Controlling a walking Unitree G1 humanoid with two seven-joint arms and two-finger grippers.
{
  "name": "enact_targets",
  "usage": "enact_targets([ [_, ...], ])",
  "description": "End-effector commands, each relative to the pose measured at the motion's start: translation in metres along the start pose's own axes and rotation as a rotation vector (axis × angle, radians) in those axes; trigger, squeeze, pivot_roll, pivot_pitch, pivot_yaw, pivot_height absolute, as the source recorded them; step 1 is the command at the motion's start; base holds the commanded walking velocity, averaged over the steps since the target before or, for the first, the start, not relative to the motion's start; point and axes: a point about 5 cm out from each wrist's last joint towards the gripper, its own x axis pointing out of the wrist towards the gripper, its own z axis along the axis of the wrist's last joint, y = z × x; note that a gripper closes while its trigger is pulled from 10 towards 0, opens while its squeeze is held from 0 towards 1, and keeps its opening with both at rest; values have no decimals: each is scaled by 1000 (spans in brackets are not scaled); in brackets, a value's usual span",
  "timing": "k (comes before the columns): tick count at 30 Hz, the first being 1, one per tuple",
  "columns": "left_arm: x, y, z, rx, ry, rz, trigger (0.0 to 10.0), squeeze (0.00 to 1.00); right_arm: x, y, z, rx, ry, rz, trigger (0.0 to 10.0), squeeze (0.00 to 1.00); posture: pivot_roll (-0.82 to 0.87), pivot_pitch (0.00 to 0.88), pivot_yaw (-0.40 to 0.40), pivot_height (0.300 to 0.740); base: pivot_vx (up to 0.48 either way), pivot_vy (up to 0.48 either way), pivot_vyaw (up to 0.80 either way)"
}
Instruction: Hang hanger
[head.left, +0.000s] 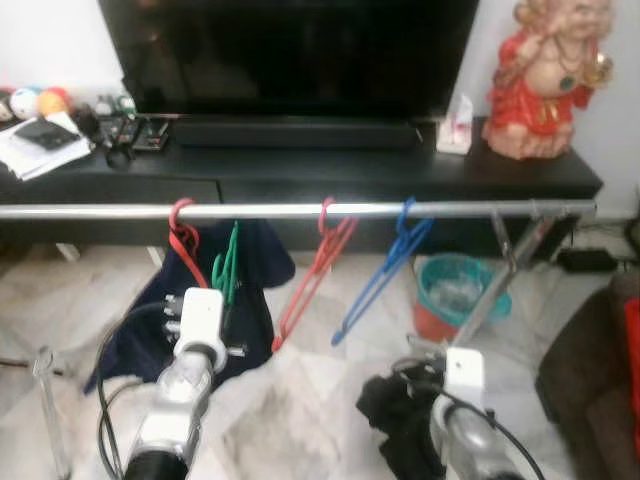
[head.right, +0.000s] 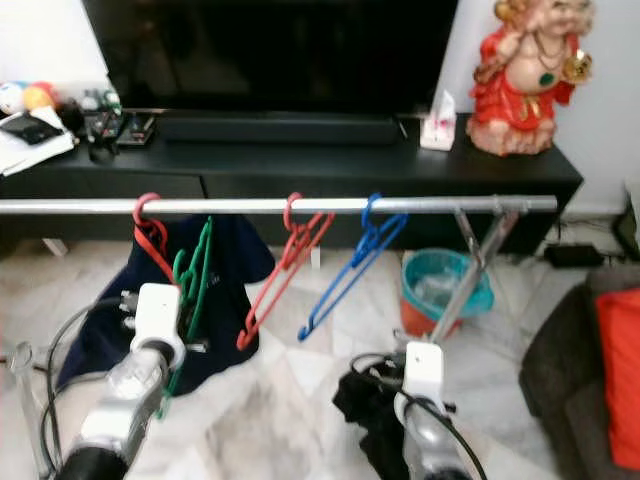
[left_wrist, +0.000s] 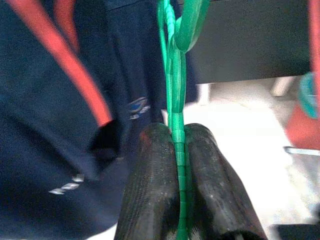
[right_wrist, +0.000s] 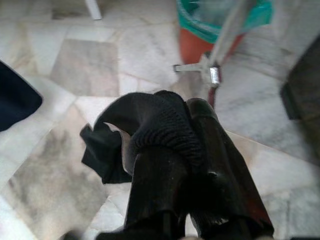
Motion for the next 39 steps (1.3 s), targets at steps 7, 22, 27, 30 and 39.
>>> enact_targets([
  [7,0,2,6,21,-31,-26,10000,0,2,6,10,9,-34,8,10000,0,74,0,-17,740,0,0,0],
  [22,-1,-3,6,23,-33,-58,10000,0,3,6,11,16,-37,1,10000,0,78,0,-16,740,0,0,0],
  [27,-2,-3,5,21,-30,-58,10000,0,3,4,12,23,-43,-3,10000,0,78,0,-16,740,0,0,0],
  [30,-2,-2,4,22,-27,-55,10000,0,3,5,11,70,-34,5,10000,0,77,0,-15,740,0,0,-517],
  [39,-1,0,4,25,-19,-41,10000,0,3,4,12,28,-40,1,10000,0,77,0,-15,740,-169,0,-258],
])
